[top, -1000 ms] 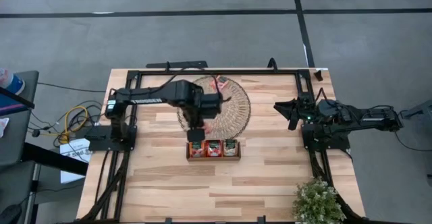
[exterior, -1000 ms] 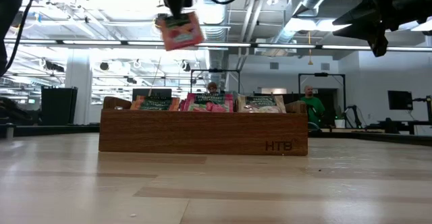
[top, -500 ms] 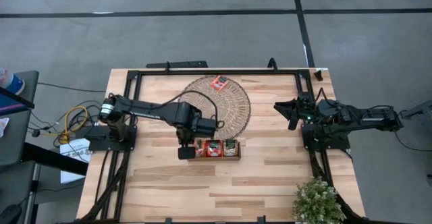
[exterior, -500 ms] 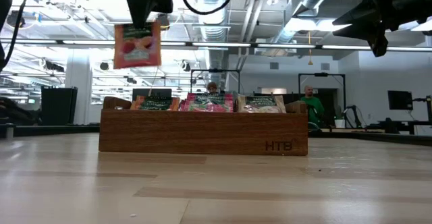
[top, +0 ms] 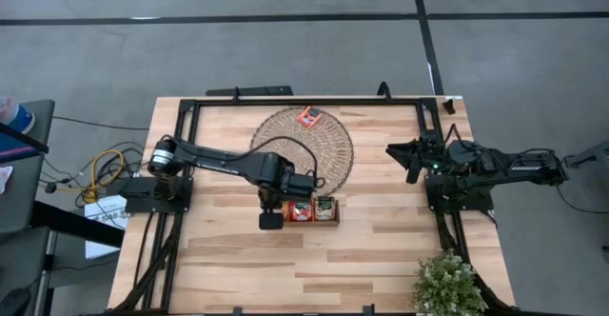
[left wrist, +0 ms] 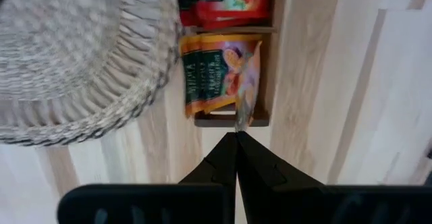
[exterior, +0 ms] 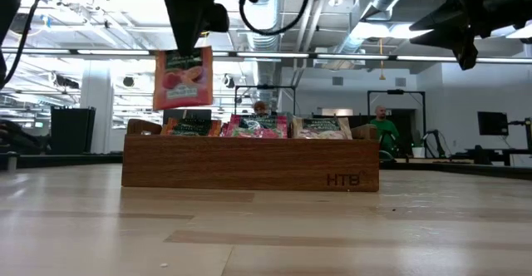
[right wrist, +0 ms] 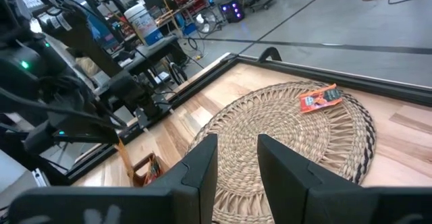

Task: Pick & Place Tea
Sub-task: Put the orange tea bag into the left section of the wooden organizer

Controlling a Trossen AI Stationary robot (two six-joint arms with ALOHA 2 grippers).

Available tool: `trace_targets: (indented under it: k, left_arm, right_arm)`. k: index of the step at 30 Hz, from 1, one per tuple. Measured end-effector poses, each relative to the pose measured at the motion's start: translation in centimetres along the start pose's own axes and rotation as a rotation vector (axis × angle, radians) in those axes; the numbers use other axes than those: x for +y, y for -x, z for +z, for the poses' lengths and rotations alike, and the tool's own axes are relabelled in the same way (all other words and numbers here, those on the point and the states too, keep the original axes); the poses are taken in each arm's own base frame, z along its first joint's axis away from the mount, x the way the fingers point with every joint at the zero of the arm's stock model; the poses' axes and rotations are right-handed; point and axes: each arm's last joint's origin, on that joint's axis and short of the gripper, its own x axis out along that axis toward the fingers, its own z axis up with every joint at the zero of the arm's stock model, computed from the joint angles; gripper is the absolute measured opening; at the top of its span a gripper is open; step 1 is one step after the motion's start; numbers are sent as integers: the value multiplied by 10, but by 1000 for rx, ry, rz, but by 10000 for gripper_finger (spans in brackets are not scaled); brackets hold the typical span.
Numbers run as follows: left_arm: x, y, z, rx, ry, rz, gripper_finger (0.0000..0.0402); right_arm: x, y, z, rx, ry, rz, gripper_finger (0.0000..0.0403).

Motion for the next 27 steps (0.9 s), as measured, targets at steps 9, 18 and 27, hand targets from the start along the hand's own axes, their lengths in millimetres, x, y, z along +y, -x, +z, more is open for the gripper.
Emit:
trace_targets:
  k: [9, 18, 27]
  left_arm:
    - [-2, -10, 8, -2, -40, -27, 0]
    - [0, -14, 10, 18, -83, -11, 0]
    - [9, -14, 11, 22, -76, -6, 0]
  right_arm:
    - [0, 0, 0, 0, 0, 1, 98]
    - [0, 0, 0, 0, 0, 1, 98]
    - [0, 0, 0, 1, 0, 1, 98]
